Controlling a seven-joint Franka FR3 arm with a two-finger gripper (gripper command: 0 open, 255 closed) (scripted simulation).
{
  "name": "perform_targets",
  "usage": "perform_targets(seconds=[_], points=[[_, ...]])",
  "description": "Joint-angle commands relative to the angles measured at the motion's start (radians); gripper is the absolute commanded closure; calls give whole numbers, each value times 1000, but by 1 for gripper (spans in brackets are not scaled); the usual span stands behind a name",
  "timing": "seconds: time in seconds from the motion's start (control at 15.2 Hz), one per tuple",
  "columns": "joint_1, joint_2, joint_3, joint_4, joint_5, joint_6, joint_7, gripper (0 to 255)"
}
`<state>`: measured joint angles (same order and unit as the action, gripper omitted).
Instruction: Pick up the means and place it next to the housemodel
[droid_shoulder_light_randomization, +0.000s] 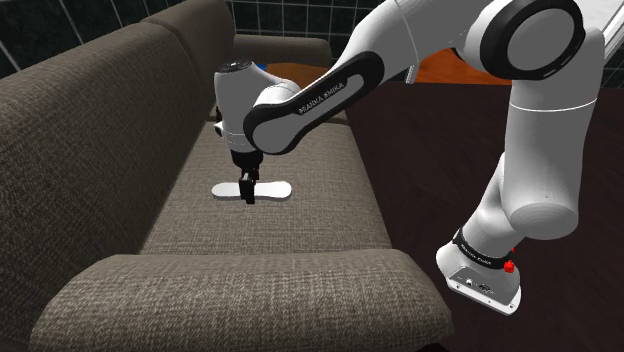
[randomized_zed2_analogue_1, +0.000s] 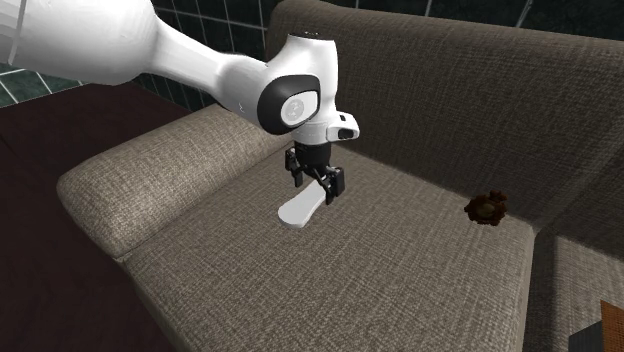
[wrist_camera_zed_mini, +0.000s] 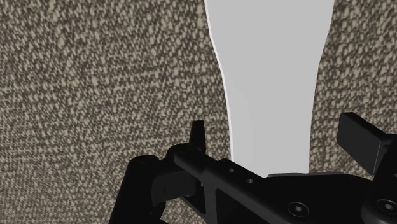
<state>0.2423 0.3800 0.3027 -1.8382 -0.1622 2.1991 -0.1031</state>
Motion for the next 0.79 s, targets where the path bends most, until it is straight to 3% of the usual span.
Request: perform_targets(seconds=[0.0, 0.26, 0.33, 0.73], points=[[0, 1, 0, 0, -1, 2, 0, 0], [0, 1, 0, 0, 0, 2, 0, 0], [0, 1, 0, 0, 0, 2, 0, 255], [0, 1, 0, -1, -1, 2, 0, 255]])
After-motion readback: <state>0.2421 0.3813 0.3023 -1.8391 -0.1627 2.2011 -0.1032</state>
